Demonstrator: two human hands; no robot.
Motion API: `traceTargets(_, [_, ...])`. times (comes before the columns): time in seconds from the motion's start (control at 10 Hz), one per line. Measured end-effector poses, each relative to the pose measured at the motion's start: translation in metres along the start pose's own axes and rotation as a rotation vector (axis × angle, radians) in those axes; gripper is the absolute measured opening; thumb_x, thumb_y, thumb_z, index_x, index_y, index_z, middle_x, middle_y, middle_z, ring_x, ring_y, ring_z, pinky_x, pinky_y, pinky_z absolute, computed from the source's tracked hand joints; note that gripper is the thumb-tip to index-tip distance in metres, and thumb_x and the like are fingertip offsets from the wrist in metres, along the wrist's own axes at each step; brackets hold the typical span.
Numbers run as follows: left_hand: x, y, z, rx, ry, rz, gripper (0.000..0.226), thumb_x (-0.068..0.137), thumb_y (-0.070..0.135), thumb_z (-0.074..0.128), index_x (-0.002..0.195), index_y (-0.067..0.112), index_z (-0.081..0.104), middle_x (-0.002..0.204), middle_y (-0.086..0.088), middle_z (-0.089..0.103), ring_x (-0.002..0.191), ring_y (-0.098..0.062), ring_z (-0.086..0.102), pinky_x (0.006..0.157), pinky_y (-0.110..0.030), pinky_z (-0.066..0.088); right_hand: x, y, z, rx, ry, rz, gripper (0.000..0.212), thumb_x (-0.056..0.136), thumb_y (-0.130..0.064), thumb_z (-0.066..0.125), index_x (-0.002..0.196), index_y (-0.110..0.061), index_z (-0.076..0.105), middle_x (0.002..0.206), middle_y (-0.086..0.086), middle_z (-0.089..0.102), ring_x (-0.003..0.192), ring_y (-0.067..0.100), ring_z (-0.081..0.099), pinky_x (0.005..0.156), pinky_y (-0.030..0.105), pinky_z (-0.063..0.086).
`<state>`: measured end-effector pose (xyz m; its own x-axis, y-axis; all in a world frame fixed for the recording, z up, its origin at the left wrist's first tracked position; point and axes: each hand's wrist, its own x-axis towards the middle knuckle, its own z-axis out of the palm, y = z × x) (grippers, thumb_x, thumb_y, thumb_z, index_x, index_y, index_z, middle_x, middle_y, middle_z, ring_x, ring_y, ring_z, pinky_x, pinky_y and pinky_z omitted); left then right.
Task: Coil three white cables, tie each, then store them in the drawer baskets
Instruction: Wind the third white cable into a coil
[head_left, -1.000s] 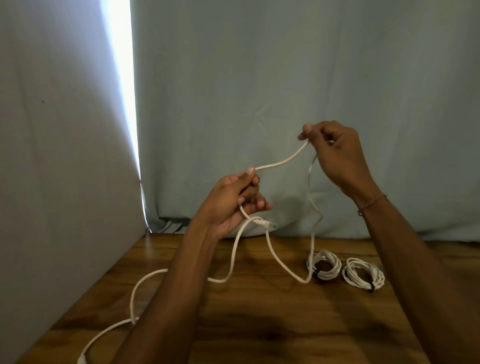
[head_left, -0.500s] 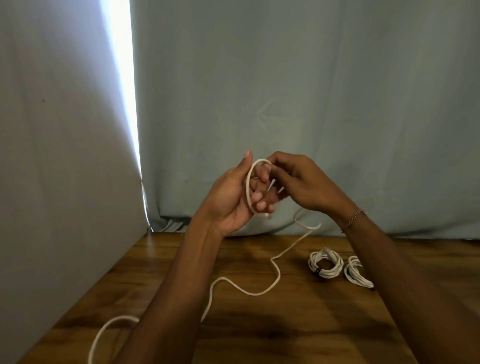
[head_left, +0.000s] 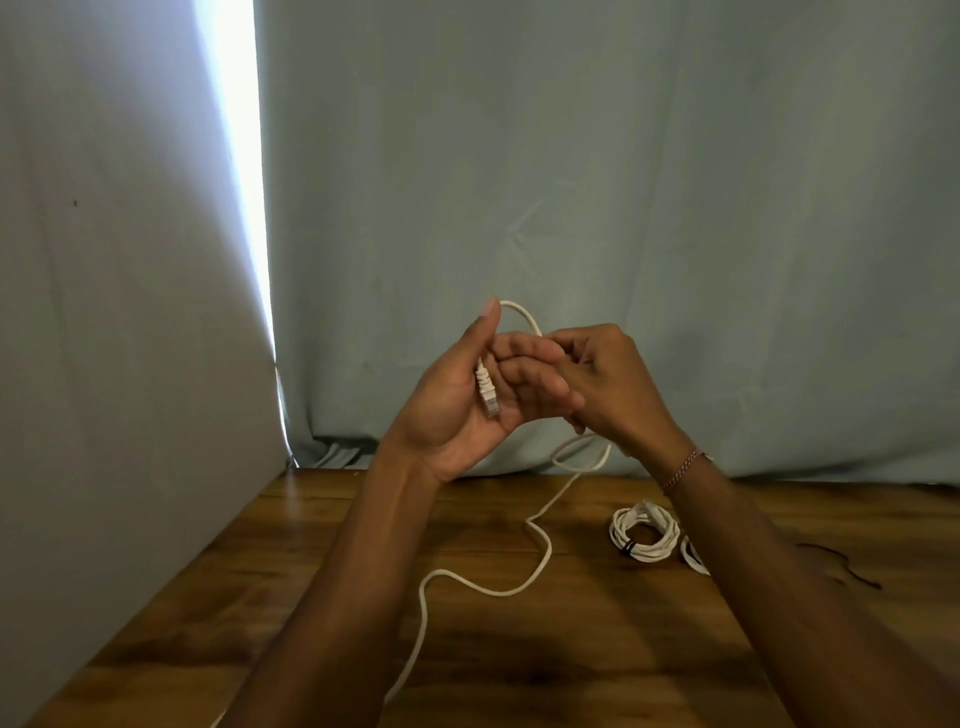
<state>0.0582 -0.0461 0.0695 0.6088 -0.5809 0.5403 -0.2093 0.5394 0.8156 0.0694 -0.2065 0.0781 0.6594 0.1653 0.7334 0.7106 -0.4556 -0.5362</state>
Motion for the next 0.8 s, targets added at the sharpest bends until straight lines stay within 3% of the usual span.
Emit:
traceTargets(0.1, [0.0, -0.001, 0.005, -0.023, 0.035, -0.009, 0.058, 0.102, 0.039, 0.033, 0.09, 0.005, 0.079, 0.072, -0.011, 0.075, 0.077, -0.024, 0.075, 0.083, -0.038, 0.06, -0.005, 0.002, -0.002, -0.023, -0.048, 0.029, 0.029, 0.099, -0.015, 0.062, 0.072, -0.015, 0.073, 0.044, 0.0, 0.06, 0.033, 0.01, 0.053, 0.038, 0.019, 0.041])
traceTargets(0.2, [0.001, -0.003, 0.011, -0.069, 0.018, -0.033, 0.052, 0.102, 0.029, 0.034, 0.107, -0.001, 0.076, 0.085, -0.014, 0.077, 0.089, -0.027, 0.076, 0.087, -0.036, 0.06, -0.006, 0.005, 0.004, -0.281, -0.182, 0.077, 0.033, 0.085, 0.005, 0.069, 0.069, -0.024, 0.066, 0.058, -0.01, 0.064, 0.046, 0.004, 0.054, 0.045, 0.012, 0.04])
traceTargets(0.3, [0.003, -0.005, 0.012, -0.113, -0.007, -0.044, 0.049, 0.104, 0.025, 0.032, 0.129, -0.003, 0.063, 0.113, -0.021, 0.073, 0.113, -0.034, 0.069, 0.1, -0.039, 0.054, -0.011, 0.01, 0.014, -0.447, -0.344, 0.148, 0.028, 0.095, -0.01, 0.064, 0.119, 0.004, 0.064, 0.115, 0.019, 0.065, 0.096, 0.023, 0.057, 0.07, 0.021, 0.038])
traceTargets(0.4, [0.005, -0.007, 0.011, -0.139, -0.016, -0.052, 0.048, 0.103, 0.025, 0.034, 0.138, 0.0, 0.055, 0.13, -0.025, 0.065, 0.126, -0.036, 0.061, 0.108, -0.04, 0.049, -0.026, 0.02, 0.026, -0.504, -0.409, 0.091, 0.038, 0.106, -0.019, 0.043, 0.13, 0.009, 0.053, 0.135, 0.031, 0.054, 0.121, 0.046, 0.051, 0.098, 0.045, 0.039])
traceTargets(0.5, [0.006, -0.009, 0.01, -0.202, -0.08, -0.094, 0.051, 0.102, 0.023, 0.035, 0.148, 0.004, 0.044, 0.144, -0.029, 0.053, 0.137, -0.039, 0.05, 0.116, -0.043, 0.04, -0.04, 0.026, 0.033, -0.605, -0.44, 0.02, 0.037, 0.106, -0.026, 0.04, 0.111, 0.004, 0.061, 0.108, 0.027, 0.066, 0.097, 0.044, 0.062, 0.08, 0.046, 0.05])
traceTargets(0.6, [0.007, -0.01, 0.01, -0.228, -0.134, -0.116, 0.056, 0.101, 0.023, 0.036, 0.156, 0.013, 0.034, 0.154, -0.029, 0.04, 0.145, -0.04, 0.04, 0.121, -0.046, 0.03, -0.043, 0.032, 0.031, -0.69, -0.434, -0.057, 0.035, 0.105, -0.024, 0.042, 0.107, 0.005, 0.062, 0.103, 0.027, 0.066, 0.091, 0.044, 0.063, 0.075, 0.044, 0.051])
traceTargets(0.8, [0.01, -0.015, 0.009, -0.215, -0.075, -0.121, 0.062, 0.097, 0.021, 0.03, 0.153, -0.004, 0.03, 0.154, -0.029, 0.041, 0.145, -0.039, 0.04, 0.121, -0.045, 0.03, -0.043, 0.03, 0.025, -0.73, -0.363, -0.046, 0.037, 0.105, -0.029, 0.038, 0.106, -0.002, 0.063, 0.098, 0.02, 0.068, 0.087, 0.038, 0.065, 0.071, 0.041, 0.051])
